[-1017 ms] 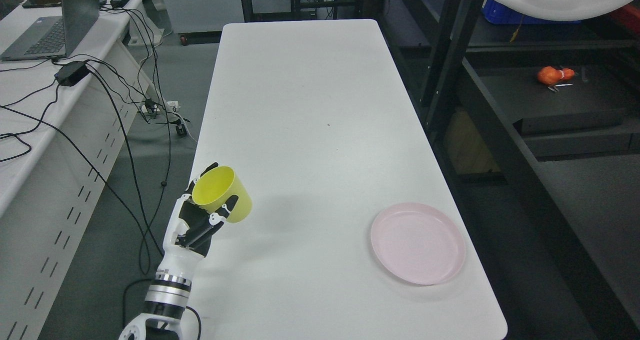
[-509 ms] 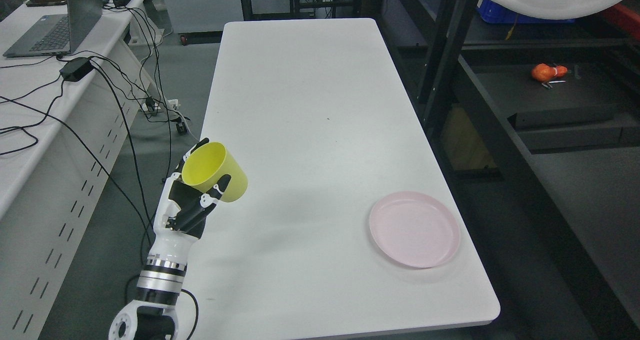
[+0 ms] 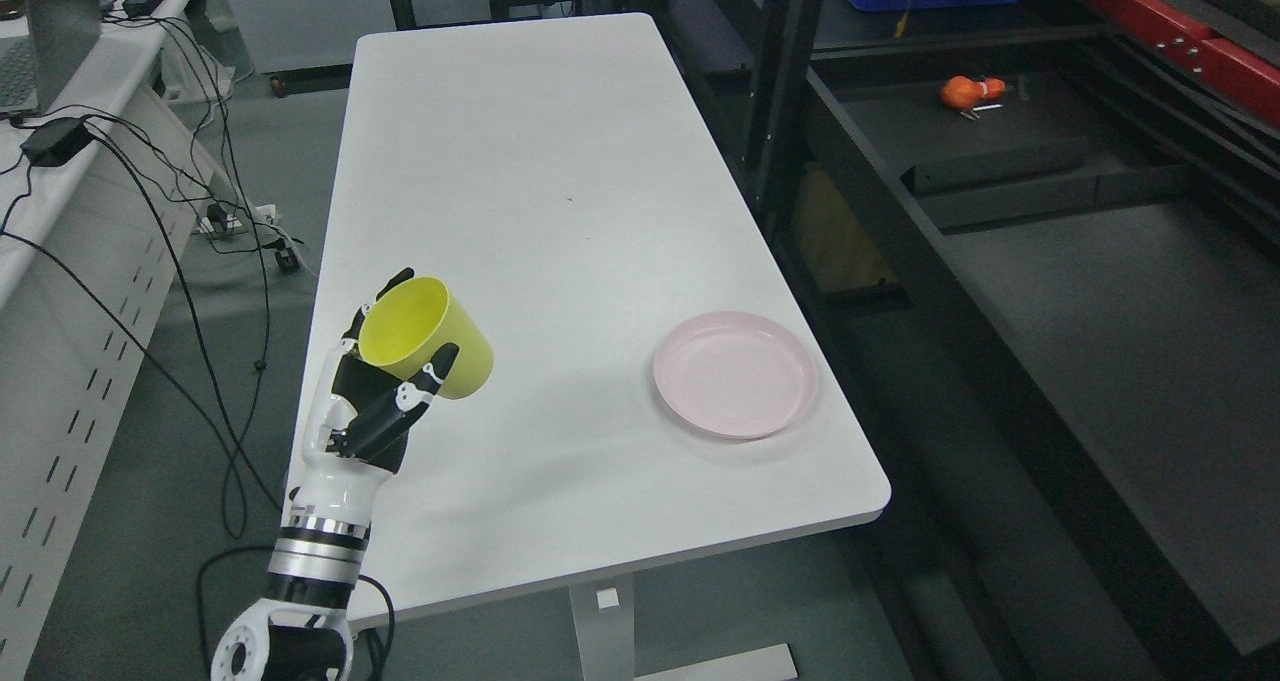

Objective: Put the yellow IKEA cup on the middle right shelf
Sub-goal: 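Hold the cup in the left hand while turning toward the black shelf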

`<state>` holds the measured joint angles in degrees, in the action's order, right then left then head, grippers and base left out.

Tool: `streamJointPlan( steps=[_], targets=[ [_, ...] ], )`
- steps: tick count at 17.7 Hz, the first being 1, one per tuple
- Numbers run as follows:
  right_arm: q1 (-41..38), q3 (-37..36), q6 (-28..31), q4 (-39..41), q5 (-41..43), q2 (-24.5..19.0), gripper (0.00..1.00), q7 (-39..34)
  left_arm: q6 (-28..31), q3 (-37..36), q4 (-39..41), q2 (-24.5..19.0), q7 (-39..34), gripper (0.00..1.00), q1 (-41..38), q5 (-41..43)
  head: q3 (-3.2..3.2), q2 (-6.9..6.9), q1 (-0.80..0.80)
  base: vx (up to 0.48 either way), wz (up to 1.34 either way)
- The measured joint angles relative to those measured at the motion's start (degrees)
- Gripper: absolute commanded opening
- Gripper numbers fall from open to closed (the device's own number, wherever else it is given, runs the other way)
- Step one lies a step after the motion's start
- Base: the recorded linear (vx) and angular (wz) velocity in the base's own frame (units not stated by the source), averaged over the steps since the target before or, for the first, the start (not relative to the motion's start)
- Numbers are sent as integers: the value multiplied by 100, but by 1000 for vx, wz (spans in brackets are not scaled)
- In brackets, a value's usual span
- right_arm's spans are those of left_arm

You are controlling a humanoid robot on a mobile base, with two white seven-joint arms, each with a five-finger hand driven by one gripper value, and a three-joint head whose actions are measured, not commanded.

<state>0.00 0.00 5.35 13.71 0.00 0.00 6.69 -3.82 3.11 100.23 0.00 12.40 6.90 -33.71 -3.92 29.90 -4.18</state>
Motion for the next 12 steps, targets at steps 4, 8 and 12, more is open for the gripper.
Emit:
streamJointPlan(
  steps=[4, 8, 12],
  targets=[
    [0, 0, 0, 0, 0, 0, 99, 0, 1, 6, 30, 0, 0, 1, -9, 5, 0, 0, 0, -227, -398],
    [1, 0, 0, 0, 0, 0, 99, -1, 2, -3, 47, 0, -1, 1, -12, 10, 0, 0, 0, -243, -414],
    [1, 0, 0, 0, 0, 0, 99, -1, 3, -80, 61, 0, -1, 1, -14, 11, 0, 0, 0, -249, -510]
  ],
)
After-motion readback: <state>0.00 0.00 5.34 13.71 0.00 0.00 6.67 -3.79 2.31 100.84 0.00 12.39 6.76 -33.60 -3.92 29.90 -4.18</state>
